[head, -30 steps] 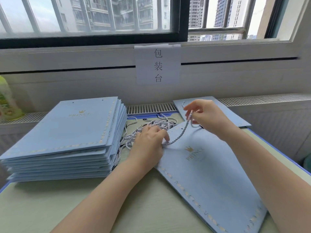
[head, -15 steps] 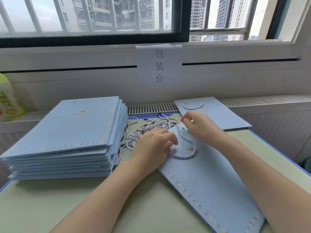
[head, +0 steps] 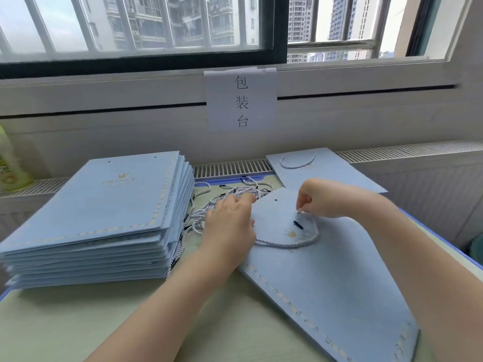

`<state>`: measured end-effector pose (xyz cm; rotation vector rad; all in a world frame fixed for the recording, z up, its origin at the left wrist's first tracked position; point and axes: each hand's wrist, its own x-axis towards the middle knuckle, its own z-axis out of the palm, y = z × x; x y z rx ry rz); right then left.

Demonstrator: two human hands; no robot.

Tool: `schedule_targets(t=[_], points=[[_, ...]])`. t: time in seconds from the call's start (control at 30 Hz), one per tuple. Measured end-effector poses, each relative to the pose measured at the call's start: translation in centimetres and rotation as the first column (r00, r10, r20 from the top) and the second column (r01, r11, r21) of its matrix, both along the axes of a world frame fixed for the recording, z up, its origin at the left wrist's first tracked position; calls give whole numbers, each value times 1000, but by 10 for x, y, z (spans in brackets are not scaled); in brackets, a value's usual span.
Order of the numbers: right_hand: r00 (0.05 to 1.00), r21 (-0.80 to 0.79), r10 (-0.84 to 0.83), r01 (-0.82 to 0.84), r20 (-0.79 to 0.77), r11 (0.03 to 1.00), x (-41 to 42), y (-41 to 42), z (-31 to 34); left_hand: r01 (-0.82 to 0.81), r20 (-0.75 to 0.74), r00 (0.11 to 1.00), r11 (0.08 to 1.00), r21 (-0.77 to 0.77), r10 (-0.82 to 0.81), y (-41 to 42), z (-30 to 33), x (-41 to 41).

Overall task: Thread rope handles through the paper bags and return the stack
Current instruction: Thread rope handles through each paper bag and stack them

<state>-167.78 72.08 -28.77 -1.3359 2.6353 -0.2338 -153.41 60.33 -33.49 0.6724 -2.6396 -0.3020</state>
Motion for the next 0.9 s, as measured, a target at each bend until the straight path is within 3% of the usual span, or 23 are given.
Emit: schedule_targets(t=[0.1, 0.23, 0.3, 0.43, 0.6, 0.73, 0.9], points=[[998, -8, 59, -59, 6, 998, 8, -7, -7, -85, -35, 996, 995, -44, 84, 1, 4, 4], [987, 4, 143, -144, 70, 990, 15, -12, -12, -129, 129, 982, 989, -74, 138, 1, 1, 5], [982, -67, 183, -179, 48, 982, 17, -16, -17, -110, 162, 979, 989, -97, 125, 1, -2, 4], [953, -215, 301, -299, -22, 930, 29, -30, -29, -40, 68, 997, 998, -47, 43, -6, -8, 2], [977, -267, 210, -215, -48, 939, 24, -30, -30, -5, -8, 1000, 992, 130, 6, -14, -7, -3], [966, -277, 254, -235, 37, 932, 22, -26, -29, -10, 72, 997, 996, 94, 3, -18, -6, -4], [954, -213, 291, -300, -75, 930, 23, -28, -31, -30, 175, 984, 999, 23, 25, -15, -9, -2]])
